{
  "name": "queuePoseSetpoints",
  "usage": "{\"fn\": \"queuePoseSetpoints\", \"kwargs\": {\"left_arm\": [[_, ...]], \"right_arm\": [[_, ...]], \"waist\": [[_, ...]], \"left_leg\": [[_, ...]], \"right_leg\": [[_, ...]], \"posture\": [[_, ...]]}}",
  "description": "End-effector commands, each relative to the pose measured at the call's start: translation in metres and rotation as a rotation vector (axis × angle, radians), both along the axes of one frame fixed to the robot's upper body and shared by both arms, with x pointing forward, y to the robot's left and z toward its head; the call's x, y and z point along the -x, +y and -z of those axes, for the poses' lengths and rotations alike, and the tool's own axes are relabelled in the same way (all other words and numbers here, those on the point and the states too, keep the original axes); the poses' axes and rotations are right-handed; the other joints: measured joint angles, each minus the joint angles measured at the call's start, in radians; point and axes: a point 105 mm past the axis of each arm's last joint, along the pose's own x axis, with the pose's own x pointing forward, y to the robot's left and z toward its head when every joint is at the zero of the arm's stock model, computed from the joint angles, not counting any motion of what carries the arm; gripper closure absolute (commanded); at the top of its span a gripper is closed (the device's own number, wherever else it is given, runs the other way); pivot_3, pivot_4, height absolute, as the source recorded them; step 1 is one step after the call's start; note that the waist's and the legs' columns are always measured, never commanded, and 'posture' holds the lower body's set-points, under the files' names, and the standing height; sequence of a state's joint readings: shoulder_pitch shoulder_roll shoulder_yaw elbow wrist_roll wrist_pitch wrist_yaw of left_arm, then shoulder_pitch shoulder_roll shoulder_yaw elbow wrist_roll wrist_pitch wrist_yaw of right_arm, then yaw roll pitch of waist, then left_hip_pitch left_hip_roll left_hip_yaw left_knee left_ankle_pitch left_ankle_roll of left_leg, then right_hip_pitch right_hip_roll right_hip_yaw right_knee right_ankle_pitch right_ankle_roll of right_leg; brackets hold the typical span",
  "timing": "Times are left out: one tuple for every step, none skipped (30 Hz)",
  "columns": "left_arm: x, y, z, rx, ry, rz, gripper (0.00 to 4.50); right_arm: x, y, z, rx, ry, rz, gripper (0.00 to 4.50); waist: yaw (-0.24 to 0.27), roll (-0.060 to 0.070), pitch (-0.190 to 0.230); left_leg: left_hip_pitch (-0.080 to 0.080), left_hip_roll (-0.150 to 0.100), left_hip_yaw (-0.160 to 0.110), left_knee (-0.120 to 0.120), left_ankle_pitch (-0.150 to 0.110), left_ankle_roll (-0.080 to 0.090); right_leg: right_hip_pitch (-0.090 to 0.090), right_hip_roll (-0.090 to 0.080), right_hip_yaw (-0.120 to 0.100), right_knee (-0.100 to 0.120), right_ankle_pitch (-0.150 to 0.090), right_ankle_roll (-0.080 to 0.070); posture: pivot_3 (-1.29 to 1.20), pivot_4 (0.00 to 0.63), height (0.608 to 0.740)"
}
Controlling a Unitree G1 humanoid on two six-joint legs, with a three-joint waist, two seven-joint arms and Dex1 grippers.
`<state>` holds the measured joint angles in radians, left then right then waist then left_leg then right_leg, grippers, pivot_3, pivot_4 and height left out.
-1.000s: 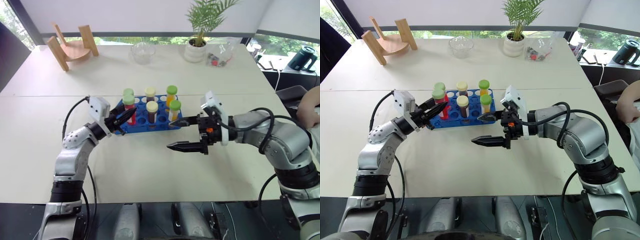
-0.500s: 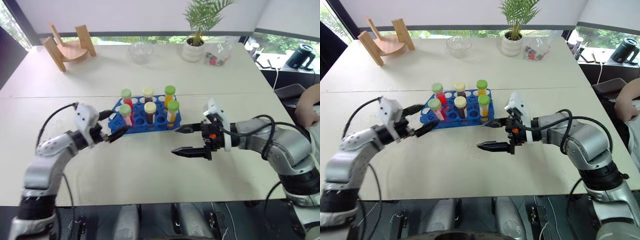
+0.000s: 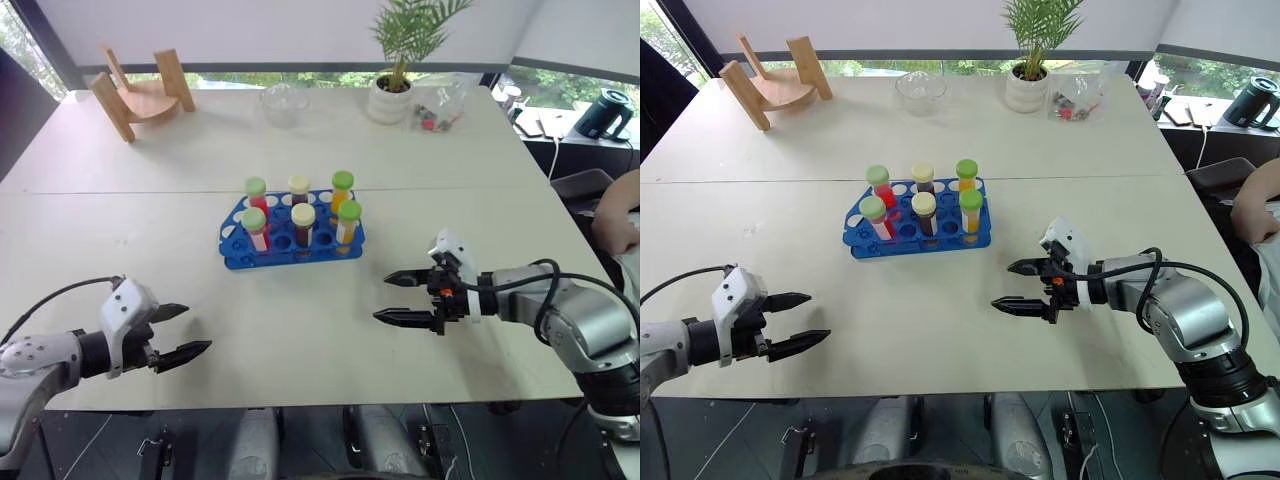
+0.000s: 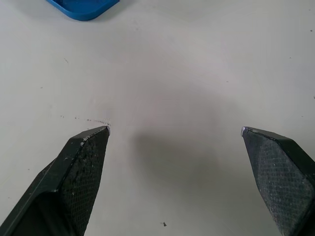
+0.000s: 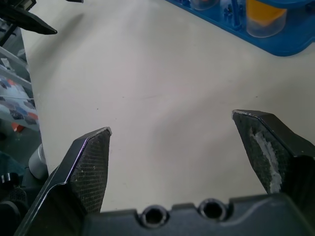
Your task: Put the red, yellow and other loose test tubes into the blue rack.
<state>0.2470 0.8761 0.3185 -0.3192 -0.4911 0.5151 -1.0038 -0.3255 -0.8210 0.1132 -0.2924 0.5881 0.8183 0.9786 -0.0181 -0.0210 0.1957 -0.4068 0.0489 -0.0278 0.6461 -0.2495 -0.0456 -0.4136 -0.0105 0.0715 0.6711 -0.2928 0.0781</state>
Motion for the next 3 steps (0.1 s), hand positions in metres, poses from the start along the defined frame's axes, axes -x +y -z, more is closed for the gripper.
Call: {"fn": "queuePoseSetpoints", "kwargs": {"left_arm": [[-0.0060, 0.0005, -0.0074, 0.016, -0.030, -0.002, 0.08], [-0.0076, -0.0003, -0.0082, 0.026, -0.033, -0.007, 0.08], [-0.0084, -0.0014, -0.0084, 0.033, -0.028, -0.009, 0.08]], "right_arm": [[-0.0003, 0.0046, -0.0025, -0.009, -0.024, -0.018, 0.15], [-0.0001, 0.0053, -0.0024, -0.011, -0.023, -0.019, 0.15], [0.0002, 0.0056, -0.0023, -0.012, -0.023, -0.021, 0.15]], "waist": [[0.000, 0.000, 0.000], [0.000, 0.000, 0.000], [0.000, 0.000, 0.000]], "left_leg": [[0.000, 0.000, 0.000, 0.000, 0.000, 0.000], [0.000, 0.000, 0.000, 0.000, 0.000, 0.000], [0.000, 0.000, 0.000, 0.000, 0.000, 0.000]], "right_leg": [[0.000, 0.000, 0.000, 0.000, 0.000, 0.000], [0.000, 0.000, 0.000, 0.000, 0.000, 0.000], [0.000, 0.000, 0.000, 0.000, 0.000, 0.000]], "posture": [[0.00, 0.150, 0.740], [0.00, 0.150, 0.740], [0.00, 0.150, 0.740]]}}
